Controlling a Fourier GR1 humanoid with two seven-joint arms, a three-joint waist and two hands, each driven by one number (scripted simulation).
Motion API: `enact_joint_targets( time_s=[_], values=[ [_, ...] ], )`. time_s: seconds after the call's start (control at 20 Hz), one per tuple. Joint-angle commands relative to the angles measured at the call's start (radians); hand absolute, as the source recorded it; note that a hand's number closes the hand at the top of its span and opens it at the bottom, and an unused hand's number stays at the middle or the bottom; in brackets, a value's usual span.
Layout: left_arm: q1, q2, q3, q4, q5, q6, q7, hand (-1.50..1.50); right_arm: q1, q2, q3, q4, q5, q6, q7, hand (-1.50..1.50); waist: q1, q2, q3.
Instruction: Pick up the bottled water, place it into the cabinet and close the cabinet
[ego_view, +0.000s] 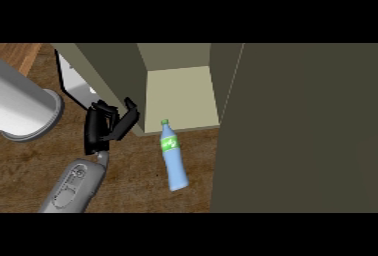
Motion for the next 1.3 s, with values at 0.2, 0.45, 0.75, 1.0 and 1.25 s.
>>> enact_joint_targets(
  time_s=[0.2,0.45,0.75,1.0,1.25],
  values=[
    [-0.285,-0.025,0.009,0.215,-0.077,0.036,0.084,-1.50,-0.026,0.014,0.013,0.019,0.013,-0.004,-0.004,-1.50,-0.050,0.037,-0.006],
    [-0.269,-0.004,0.012,0.233,-0.076,0.026,0.108,-1.50,0.000,0.007,0.020,0.015,0.020,0.004,-0.026,-1.50,-0.060,0.035,-0.007],
    [-0.283,-0.018,0.017,0.231,-0.075,0.046,0.124,-1.50,-0.006,0.010,0.031,0.032,0.020,0.009,-0.024,-1.50,-0.053,0.036,-0.007],
    [-0.288,-0.035,0.035,0.193,-0.014,0.010,0.060,-1.50,0.001,0.007,0.030,0.013,0.008,0.013,-0.024,-1.50,-0.054,0.035,-0.009],
    [-0.275,-0.055,0.072,0.138,0.110,-0.104,-0.038,-1.50,-0.015,-0.018,-0.030,-0.006,0.001,0.005,-0.010,-1.50,-0.017,0.028,-0.011]
  ],
)
